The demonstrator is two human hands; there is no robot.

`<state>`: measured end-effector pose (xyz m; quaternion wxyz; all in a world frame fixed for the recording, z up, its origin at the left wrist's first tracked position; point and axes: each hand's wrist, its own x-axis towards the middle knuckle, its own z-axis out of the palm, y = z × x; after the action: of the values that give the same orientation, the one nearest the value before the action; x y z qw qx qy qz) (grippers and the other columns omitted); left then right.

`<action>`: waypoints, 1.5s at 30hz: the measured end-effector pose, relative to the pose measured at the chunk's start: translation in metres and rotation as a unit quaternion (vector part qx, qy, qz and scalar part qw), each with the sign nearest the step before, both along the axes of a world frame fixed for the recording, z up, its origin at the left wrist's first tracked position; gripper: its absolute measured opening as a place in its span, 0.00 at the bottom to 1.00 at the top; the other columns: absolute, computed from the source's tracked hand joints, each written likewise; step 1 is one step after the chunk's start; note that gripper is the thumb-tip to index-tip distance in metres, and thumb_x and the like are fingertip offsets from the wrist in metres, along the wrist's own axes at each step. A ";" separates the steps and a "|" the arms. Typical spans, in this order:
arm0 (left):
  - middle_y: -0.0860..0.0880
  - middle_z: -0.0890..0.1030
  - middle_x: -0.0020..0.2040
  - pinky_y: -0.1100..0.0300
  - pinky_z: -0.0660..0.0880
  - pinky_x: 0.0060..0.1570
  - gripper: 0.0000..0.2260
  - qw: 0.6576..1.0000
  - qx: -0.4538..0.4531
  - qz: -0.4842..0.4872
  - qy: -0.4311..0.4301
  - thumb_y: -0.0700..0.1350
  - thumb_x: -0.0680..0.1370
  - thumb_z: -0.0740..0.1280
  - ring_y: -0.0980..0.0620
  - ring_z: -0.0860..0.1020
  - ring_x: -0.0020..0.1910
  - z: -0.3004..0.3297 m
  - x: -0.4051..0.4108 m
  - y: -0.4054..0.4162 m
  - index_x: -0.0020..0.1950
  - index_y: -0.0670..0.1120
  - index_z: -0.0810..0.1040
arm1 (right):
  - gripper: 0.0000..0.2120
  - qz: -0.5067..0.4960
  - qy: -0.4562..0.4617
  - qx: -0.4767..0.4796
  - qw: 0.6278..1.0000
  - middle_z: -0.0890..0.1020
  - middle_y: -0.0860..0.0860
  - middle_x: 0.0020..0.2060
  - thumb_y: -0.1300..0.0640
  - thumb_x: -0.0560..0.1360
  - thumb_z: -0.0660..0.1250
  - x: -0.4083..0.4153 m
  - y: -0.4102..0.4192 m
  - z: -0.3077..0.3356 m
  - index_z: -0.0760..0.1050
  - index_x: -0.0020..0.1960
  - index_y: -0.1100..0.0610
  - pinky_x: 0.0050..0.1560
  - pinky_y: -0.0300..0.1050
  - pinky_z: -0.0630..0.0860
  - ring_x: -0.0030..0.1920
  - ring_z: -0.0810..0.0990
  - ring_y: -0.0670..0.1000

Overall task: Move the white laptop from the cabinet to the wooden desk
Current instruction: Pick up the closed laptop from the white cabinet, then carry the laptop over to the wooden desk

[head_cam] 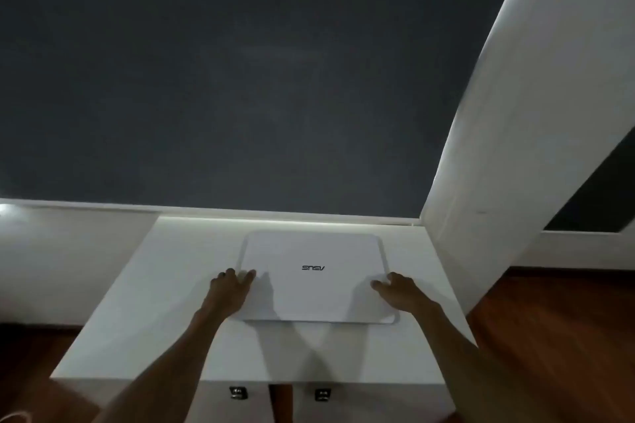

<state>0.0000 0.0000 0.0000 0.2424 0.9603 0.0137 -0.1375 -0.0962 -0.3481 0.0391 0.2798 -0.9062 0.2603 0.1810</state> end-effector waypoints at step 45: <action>0.41 0.83 0.51 0.50 0.73 0.50 0.28 0.877 -0.369 -0.095 -0.293 0.65 0.79 0.53 0.37 0.80 0.51 0.170 0.017 -0.214 0.58 0.43 0.76 | 0.30 -0.384 -0.518 -0.029 0.764 0.80 0.45 0.38 0.26 0.73 0.52 -0.090 -0.103 0.137 0.75 0.45 0.51 0.38 0.38 0.70 0.39 0.78 0.43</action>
<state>0.0170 -0.2137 0.1695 0.5576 0.7944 -0.2011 0.1324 -0.1864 -0.4508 0.1757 0.3921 -0.6943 0.4068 -0.4457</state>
